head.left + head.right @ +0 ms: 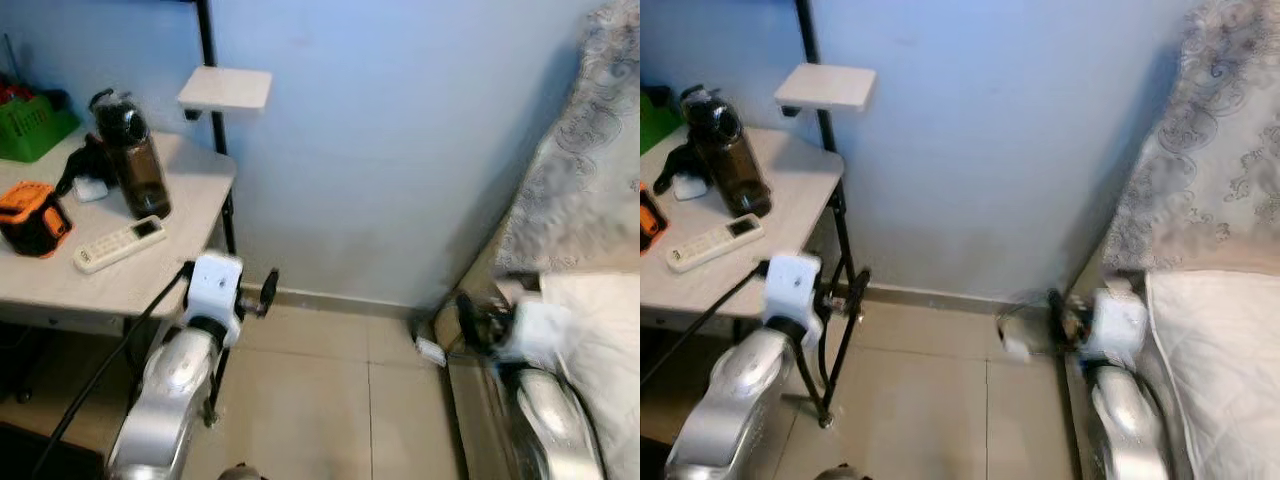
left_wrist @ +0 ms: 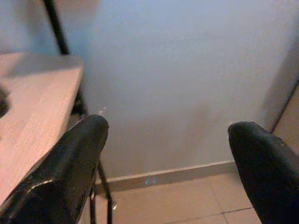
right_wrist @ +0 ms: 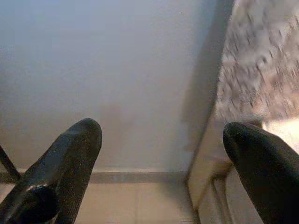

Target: Clean up the room

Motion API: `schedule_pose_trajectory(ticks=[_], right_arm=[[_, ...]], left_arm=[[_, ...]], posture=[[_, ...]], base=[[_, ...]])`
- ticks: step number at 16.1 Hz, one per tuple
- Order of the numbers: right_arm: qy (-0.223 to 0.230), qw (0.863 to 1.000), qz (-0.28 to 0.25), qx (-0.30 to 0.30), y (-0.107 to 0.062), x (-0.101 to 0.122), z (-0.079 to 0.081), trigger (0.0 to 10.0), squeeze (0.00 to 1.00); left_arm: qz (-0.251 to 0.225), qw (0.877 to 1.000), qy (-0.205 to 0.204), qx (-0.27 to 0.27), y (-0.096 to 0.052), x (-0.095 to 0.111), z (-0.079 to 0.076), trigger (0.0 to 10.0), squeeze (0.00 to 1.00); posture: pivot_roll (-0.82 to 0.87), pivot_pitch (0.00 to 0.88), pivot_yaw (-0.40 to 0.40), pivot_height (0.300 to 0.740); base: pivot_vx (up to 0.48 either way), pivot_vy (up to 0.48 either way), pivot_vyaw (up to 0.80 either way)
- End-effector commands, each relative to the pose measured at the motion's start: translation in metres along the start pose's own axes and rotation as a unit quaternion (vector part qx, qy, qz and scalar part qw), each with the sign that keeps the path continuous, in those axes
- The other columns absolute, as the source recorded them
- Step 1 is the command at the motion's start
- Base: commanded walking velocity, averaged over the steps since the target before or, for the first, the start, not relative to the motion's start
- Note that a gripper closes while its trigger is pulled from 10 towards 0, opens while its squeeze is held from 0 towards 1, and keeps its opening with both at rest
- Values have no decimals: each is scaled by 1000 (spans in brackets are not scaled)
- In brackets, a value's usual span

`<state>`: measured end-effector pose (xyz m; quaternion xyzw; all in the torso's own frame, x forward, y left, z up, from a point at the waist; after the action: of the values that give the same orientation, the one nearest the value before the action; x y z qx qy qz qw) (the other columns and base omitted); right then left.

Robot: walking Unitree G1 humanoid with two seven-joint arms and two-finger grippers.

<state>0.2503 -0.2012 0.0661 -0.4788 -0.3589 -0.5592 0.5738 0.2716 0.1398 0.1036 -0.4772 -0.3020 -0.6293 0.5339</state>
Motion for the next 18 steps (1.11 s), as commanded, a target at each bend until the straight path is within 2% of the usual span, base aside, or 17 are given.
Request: schedule_pose_trajectory(ticks=[1,4,7,8,9,10,12,15,16,17,18], right_arm=[[8,1000,12,-12,3,-6,-1,10000,0],[12,1000,23,5,2,-15,6,10000,0],[8,1000,16,12,2,-14,3,10000,0],[8,1000,15,8,3,-14,2,10000,0],[3,1000,12,12,6,-14,3,10000,0],[0,1000,8,17,8,-13,6,10000,0],[5,1000,1,16,12,-9,7,10000,0],[7,1000,-4,15,14,-6,7,10000,0],[8,1000,-9,16,14,-5,9,10000,0],[17,1000,-16,13,14,-4,10,10000,0],[31,998,-38,-34,13,2,3,10000,0]], left_arm=[[-15,1000,-11,-16,6,3,-5,10000,0],[-17,999,5,-28,14,-2,-2,10000,0],[-28,998,-13,-49,19,-1,-9,10000,0],[-40,997,-12,-66,22,2,-15,10000,0],[-47,995,1,-87,24,3,-22,10000,0],[-34,995,38,-88,28,-1,-25,10000,0],[-45,997,32,-61,32,1,-16,10000,0],[-49,996,-4,-70,29,-4,-15,10000,0],[-50,996,8,-67,29,-5,-13,10000,0],[-38,997,3,-62,31,-9,-11,10000,0],[-27,998,21,-44,34,-12,-4,10000,0]], posture=[[199,0,-54,740],[179,0,-50,740],[160,0,-42,740],[154,0,-35,740],[149,0,-34,740],[150,0,-35,740],[145,0,-37,740],[143,0,-42,740],[147,0,-45,740],[149,0,-46,740],[153,0,-48,740]], base=[[0,0,-638],[0,-160,-696],[0,-464,-725],[0,-446,-725],[270,-341,-725],[0,0,-731],[0,0,-731],[0,0,-731],[0,0,-731],[0,0,-731],[0,0,-694]])
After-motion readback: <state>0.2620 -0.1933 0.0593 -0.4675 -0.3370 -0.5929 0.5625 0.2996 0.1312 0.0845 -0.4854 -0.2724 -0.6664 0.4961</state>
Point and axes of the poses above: a point about 5 cm out from each wrist's last joint towards the gripper, its own y axis pointing out of the wrist towards the gripper, its own x axis along the axis of the wrist's last joint, z = x × y, the point moved 1 cm from there along y, pointing out of the wrist towards the gripper, and after that the axes turned 15 degrees about y, right-handed, at the moved point
